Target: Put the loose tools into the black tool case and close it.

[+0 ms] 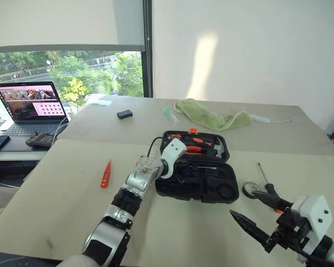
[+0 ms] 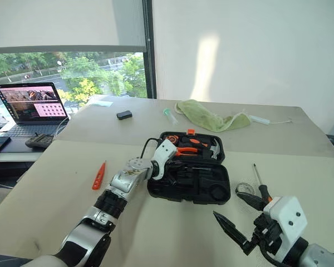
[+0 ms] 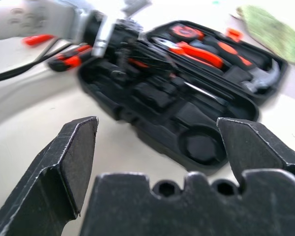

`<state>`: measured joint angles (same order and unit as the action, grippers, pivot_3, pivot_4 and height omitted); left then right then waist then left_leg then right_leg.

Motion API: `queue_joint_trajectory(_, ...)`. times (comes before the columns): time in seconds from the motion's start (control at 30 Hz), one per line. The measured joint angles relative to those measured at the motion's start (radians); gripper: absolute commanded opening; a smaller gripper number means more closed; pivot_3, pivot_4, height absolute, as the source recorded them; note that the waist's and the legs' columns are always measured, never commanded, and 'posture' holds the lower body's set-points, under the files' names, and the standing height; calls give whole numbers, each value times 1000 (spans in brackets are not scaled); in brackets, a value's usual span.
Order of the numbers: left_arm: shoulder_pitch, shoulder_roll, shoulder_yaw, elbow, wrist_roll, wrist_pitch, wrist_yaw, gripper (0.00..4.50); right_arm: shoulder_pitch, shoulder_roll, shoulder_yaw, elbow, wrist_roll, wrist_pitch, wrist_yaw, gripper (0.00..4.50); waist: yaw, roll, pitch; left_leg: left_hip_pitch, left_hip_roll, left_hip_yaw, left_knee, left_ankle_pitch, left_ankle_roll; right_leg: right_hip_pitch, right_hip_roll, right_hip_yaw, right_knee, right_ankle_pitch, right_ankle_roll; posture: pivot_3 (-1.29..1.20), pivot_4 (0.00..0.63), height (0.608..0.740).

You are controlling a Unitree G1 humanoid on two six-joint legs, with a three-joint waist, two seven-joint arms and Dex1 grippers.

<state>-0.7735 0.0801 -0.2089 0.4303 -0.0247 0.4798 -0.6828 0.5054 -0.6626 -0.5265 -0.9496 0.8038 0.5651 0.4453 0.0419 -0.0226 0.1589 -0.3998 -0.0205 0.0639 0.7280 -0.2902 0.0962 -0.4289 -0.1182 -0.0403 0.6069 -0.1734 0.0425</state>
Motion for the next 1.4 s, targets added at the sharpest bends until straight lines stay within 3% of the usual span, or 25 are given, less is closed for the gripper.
queue_joint_trajectory(0.07,38,-1,39,-45,-49,-17,-9,37,-70,-27,-9,8,65,62,-85,4500,-4,0,0,-3,0,0,0,0,-1,-4,-5,0,1,0,-1,0,150,740)
queue_joint_trajectory(0.17,79,37,106,-258,-225,70,-125,705,-233,-231,-9,101,145,321,-246,4500,-16,0,2,-12,-1,2,0,4,-4,-13,-9,0,4,1,-3,0,150,740)
queue_joint_trajectory(0.27,97,186,151,-506,-403,204,-262,1998,-400,-310,34,239,168,481,-316,4500,-17,1,1,-9,0,1,-4,8,-12,-12,-2,-1,3,-2,-8,0,150,740)
queue_joint_trajectory(0.5,212,436,162,-790,-619,407,-400,4443,-611,-389,191,552,117,694,-311,4500,-16,3,1,-8,-3,2,-7,7,-9,-9,2,0,1,-3,-6,0,150,740)
queue_joint_trajectory(0.7,278,464,173,-911,-690,448,-326,4443,-749,-412,338,773,22,772,-217,4500,-17,3,1,-7,-4,2,-4,3,-1,-8,2,0,1,-3,-5,0,150,740)
queue_joint_trajectory(0.8,294,474,179,-934,-709,456,-289,4500,-791,-430,408,852,-39,764,-145,3833,-21,3,1,-7,-3,2,-4,3,-2,-8,3,1,2,-3,-5,0,150,740)
queue_joint_trajectory(0.93,301,491,183,-960,-736,457,-268,4500,-814,-429,483,901,-117,710,-56,2497,-27,3,1,-6,-3,2,-5,5,-5,-7,4,1,2,-3,-5,0,150,740)
queue_joint_trajectory(1.03,301,508,185,-961,-747,456,-267,4500,-813,-426,484,917,-155,677,-24,1407,-27,3,1,-6,-3,2,-4,5,-5,-7,4,1,2,-3,-5,0,150,740)
queue_joint_trajectory(1.1,303,510,188,-960,-756,455,-259,4500,-790,-431,467,901,-177,639,6,995,-25,3,1,-6,-3,2,-4,5,-5,-8,4,1,2,-3,-4,0,150,740)
queue_joint_trajectory(1.27,318,458,232,-924,-752,417,-167,4500,-781,-481,389,726,-216,456,129,997,-33,4,2,-5,-3,2,-6,6,-6,-8,4,2,2,-3,-4,0,150,740)
queue_joint_trajectory(1.4,408,464,269,-909,-688,291,-142,4500,-1067,-442,559,595,-292,268,299,996,-57,1,3,1,-1,2,-14,9,-12,-7,8,3,2,-4,-6,0,150,740)
